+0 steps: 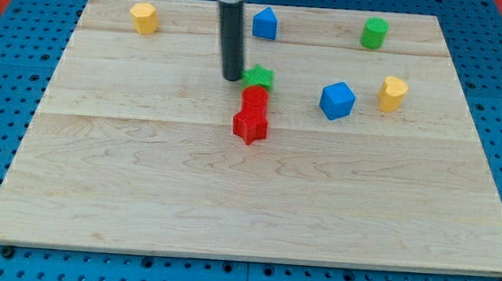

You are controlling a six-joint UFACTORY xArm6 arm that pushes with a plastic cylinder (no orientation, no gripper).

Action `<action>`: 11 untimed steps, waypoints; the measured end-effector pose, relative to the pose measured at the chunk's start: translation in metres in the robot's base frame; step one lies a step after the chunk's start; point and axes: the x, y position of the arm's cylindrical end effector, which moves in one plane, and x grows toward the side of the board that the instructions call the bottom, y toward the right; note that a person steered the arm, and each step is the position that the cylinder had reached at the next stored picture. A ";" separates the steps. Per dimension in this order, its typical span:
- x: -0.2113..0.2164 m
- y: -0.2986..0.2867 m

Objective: Move the yellow heart in between the blue triangle and red circle

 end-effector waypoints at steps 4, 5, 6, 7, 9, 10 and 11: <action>0.130 0.114; 0.119 0.169; 0.068 0.199; 0.025 0.210; 0.004 0.238; -0.023 0.189; -0.049 0.145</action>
